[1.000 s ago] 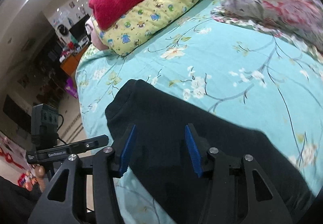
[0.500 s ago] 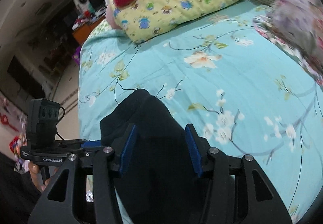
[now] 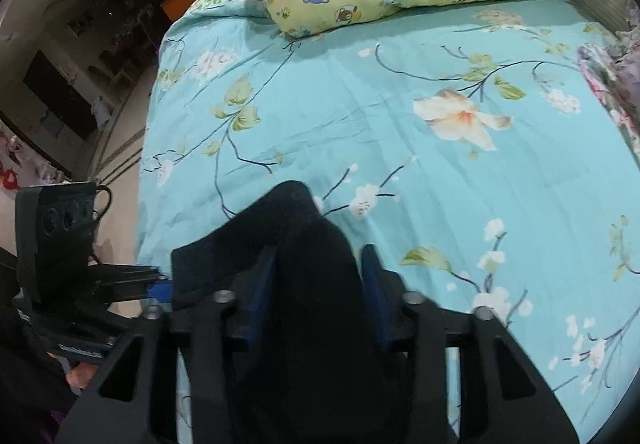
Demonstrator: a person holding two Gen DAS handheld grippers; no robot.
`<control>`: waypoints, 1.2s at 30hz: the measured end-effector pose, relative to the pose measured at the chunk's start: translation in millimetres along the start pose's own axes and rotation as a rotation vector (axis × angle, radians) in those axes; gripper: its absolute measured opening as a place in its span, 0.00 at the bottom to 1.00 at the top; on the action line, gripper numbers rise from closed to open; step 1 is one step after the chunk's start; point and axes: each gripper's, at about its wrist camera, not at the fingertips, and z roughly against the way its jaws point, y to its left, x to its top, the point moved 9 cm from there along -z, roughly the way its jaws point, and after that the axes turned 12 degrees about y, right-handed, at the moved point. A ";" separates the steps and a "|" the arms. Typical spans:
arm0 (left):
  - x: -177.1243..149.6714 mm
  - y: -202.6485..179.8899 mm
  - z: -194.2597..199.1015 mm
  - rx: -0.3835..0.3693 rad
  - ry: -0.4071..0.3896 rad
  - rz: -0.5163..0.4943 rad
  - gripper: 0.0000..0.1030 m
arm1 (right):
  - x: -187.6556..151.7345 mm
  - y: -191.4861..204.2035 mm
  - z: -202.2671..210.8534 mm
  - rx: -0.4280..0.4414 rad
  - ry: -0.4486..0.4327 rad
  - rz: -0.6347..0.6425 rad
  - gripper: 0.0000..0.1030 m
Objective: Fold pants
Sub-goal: 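Grasp the folded end of the black pants with the left gripper while the right gripper grasps beside it, then lift the folded end with both grippers and fold it over the rest of the pants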
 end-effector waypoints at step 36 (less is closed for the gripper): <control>-33.2 -134.2 50.4 -0.017 -0.091 -0.312 0.21 | -73.2 4.8 134.3 0.073 -0.386 -0.148 0.19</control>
